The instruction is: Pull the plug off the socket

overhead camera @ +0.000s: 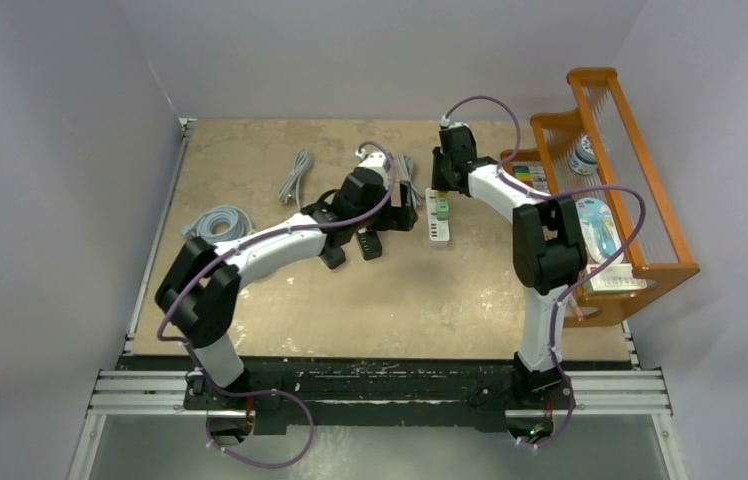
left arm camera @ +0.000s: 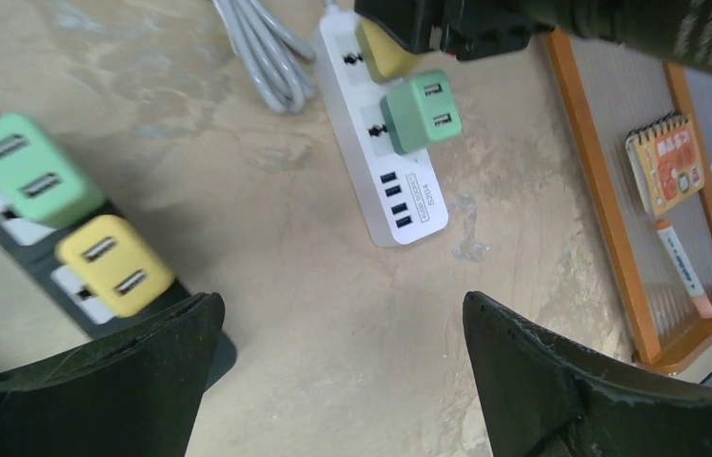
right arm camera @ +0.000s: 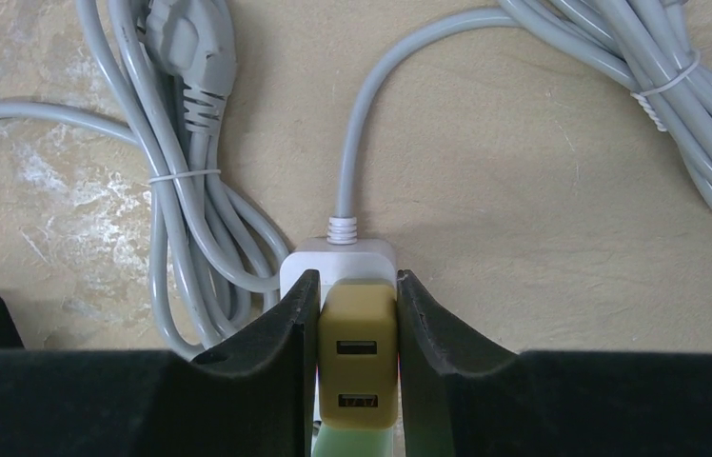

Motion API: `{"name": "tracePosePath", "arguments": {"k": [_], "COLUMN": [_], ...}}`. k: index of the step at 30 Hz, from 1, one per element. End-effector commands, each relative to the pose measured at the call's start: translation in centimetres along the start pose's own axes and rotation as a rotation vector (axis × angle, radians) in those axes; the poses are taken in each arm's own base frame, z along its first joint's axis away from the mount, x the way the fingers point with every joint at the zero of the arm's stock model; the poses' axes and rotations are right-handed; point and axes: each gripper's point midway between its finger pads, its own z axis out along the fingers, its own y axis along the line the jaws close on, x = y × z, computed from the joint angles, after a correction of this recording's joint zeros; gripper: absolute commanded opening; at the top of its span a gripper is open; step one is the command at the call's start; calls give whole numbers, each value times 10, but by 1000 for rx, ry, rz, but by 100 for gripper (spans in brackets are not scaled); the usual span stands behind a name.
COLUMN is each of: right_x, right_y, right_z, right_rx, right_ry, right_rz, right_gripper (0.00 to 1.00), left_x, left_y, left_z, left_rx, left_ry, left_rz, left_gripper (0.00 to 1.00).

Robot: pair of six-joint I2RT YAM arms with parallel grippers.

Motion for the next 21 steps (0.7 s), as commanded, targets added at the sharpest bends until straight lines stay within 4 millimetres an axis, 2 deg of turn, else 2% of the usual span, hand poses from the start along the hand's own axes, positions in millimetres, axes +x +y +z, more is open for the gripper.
{"name": "tracePosePath", "arguments": {"k": [1, 6, 9, 13, 21], "right_x": [-12, -58, -78, -91, -104], "right_y": [1, 7, 15, 25, 37], "right_z": [-13, -51, -73, -93, -118], "right_rx": [-58, -197, -260, -322, -404], "right_ry": [-27, -170, -234, -273, -305], "right_rz": [47, 98, 95, 100, 102], "right_gripper": [0, 0, 0, 0, 0], "left_x": [-17, -14, -12, -7, 1], "left_y": [-26, -39, -44, -50, -55], "left_z": [18, 35, 44, 56, 71], "left_rx": [65, 123, 142, 170, 203], "left_ry": [-48, -31, -24, -1, 26], "left_rz": [-57, -94, -107, -125, -141], "left_gripper": [96, 96, 96, 96, 96]}}
